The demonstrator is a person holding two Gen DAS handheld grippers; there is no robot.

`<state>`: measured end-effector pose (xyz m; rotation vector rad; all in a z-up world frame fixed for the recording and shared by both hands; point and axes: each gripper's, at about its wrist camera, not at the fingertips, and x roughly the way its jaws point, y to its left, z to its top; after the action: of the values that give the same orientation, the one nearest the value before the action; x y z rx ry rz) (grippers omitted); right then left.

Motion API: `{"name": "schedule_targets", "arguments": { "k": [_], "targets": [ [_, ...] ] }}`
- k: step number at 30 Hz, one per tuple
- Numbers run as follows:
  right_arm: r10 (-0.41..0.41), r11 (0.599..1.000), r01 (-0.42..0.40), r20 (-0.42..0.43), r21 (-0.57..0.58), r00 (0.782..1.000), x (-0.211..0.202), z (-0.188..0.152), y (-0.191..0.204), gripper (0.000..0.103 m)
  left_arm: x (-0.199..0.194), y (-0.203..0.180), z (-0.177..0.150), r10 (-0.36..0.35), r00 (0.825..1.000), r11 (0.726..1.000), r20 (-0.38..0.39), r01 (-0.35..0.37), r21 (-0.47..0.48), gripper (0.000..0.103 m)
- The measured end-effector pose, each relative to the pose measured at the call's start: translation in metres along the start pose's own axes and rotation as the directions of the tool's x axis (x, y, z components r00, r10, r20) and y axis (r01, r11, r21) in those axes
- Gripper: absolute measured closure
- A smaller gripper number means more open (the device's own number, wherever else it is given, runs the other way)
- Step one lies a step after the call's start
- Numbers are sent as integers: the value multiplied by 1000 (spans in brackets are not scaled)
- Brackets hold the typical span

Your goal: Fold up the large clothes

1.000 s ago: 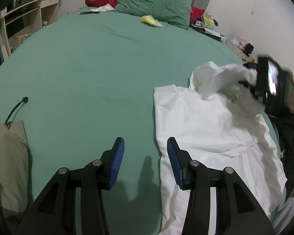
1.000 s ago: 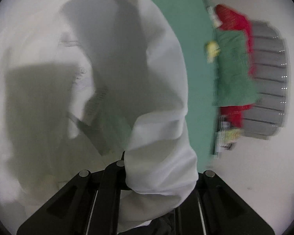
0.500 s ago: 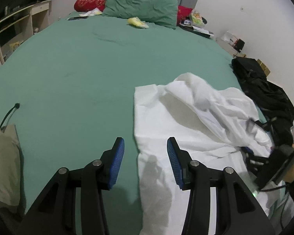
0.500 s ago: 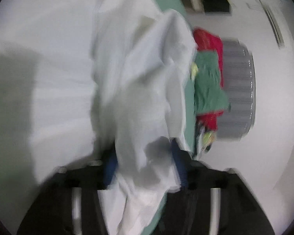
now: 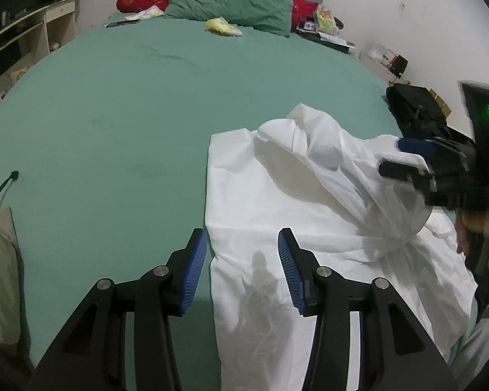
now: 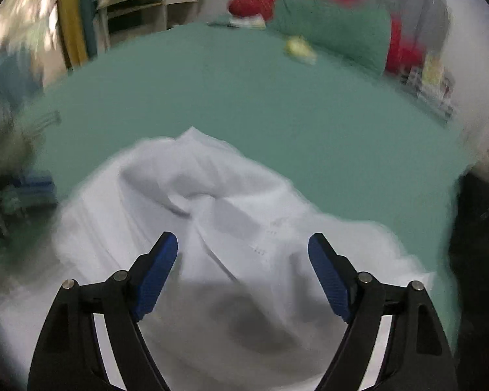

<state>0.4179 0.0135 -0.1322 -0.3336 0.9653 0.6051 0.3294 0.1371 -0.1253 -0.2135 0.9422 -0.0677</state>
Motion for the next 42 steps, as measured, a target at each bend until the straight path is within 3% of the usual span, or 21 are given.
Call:
{"name": "schedule_targets", "arguments": {
  "k": [3, 6, 11, 20, 23, 26, 29, 31, 33, 35, 37, 39, 40, 42],
  "targets": [
    [139, 990, -138, -78, 21, 987, 18, 17, -12, 21, -1, 3, 0, -2, 1000, 1000, -4, 2, -5, 55],
    [45, 998, -49, -127, -35, 991, 22, 22, -15, 21, -3, 6, 0, -14, 1000, 1000, -1, 14, -19, 55],
    [-109, 992, 102, -113, -72, 988, 13, 24, -21, 21, -3, 9, 0, -22, 1000, 999, 0, 22, -37, 54],
    [-158, 986, 154, -63, -60, 985, 32, 47, -9, 21, 3, 0, -4, -22, 1000, 1000, -14, 22, -15, 54],
    [-142, 987, 137, -66, -78, 988, 45, 42, 8, 21, 4, -2, -3, -28, 999, 1000, -16, 28, -12, 54],
    [-56, 984, 25, -177, -176, 983, 68, 22, 37, 20, 1, -2, 1, -39, 999, 999, 0, 39, -17, 54],
    [18, 933, -85, -190, -350, 982, 55, -9, 64, 15, -3, 1, 6, -51, 998, 998, 33, 52, -27, 54],
    [-16, 892, -73, -192, -446, 981, 37, -28, 70, 15, -4, 3, 10, -63, 996, 997, 65, 66, -37, 53],
    [-18, 892, -53, -151, -450, 988, 12, -39, 59, 15, -1, 1, 14, -88, 991, 995, 96, 92, -37, 49],
    [-49, 917, 13, -79, -399, 996, -15, -45, 36, 15, 6, -3, 18, -91, 991, 995, 97, 95, -34, 49],
    [-130, 951, 127, 6, -280, 991, -41, -45, -2, 15, 9, -8, 21, -92, 990, 995, 107, 96, -39, 49],
    [-197, 978, 199, 36, -62, 980, -56, -47, -49, 15, 13, -15, 22, -89, 989, 996, 118, 91, -17, 49],
    [-173, 981, 172, -6, 87, 985, -53, -53, -79, 16, 16, -18, 23, -74, 992, 997, 107, 75, -7, 49],
    [-22, 953, 36, -50, 300, 999, -36, -70, -123, 30, 22, -20, 21, -51, 995, 999, 85, 51, -4, 49]
  ]
}}
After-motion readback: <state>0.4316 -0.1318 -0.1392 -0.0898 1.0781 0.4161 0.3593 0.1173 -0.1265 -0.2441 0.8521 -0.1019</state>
